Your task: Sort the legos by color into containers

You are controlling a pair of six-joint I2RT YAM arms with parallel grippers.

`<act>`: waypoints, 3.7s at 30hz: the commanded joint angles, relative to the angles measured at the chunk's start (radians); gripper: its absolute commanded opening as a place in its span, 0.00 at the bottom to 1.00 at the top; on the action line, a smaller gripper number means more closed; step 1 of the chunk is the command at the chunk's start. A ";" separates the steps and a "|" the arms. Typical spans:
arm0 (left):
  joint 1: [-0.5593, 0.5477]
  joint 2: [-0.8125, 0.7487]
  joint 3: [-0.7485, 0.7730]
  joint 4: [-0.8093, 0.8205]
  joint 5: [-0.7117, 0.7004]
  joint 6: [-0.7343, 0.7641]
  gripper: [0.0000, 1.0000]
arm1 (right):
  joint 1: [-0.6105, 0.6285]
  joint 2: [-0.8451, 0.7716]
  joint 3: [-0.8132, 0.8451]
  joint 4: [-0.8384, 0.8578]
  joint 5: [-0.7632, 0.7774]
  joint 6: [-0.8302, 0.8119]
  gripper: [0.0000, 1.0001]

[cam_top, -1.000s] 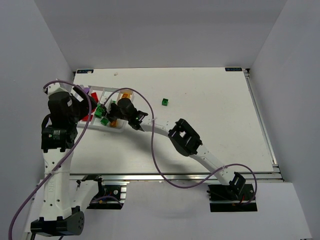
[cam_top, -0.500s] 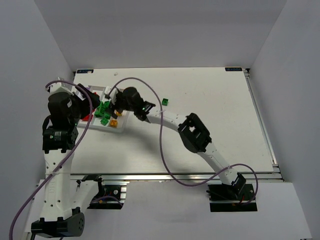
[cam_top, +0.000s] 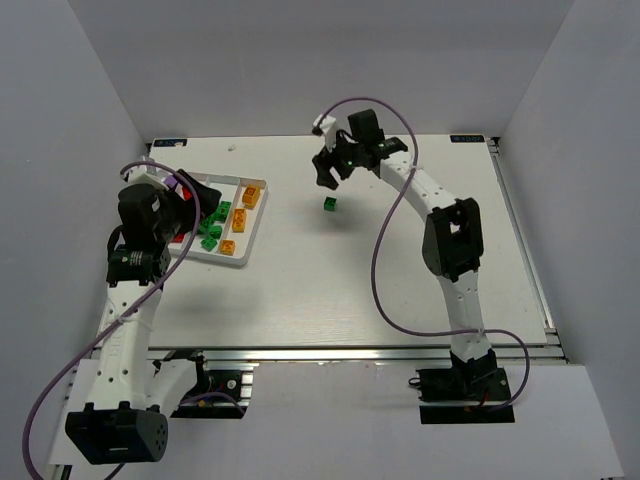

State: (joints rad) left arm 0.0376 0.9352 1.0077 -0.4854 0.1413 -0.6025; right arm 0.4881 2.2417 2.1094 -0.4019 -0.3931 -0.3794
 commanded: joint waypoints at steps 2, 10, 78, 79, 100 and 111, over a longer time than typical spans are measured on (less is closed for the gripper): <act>0.005 0.001 0.002 0.048 0.029 -0.010 0.98 | 0.004 0.077 0.064 -0.244 -0.104 -0.228 0.83; 0.005 0.002 -0.029 0.059 0.027 -0.022 0.98 | -0.017 0.185 0.104 -0.308 -0.099 -0.357 0.82; 0.005 0.007 0.118 -0.094 0.049 0.010 0.98 | 0.475 0.493 0.261 0.936 0.197 0.172 0.18; 0.005 0.005 0.121 -0.102 0.049 0.012 0.98 | 0.475 0.493 0.256 0.936 0.194 0.171 0.24; 0.005 -0.027 0.103 -0.088 0.089 0.032 0.98 | 0.477 0.381 0.127 0.893 0.134 0.103 0.72; 0.005 -0.065 0.069 -0.065 0.109 0.032 0.98 | 0.377 0.052 -0.055 0.651 0.129 0.221 0.90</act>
State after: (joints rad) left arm 0.0376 0.8860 1.0904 -0.5739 0.2207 -0.5831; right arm 0.9337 2.4741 2.0750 0.3279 -0.2577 -0.2195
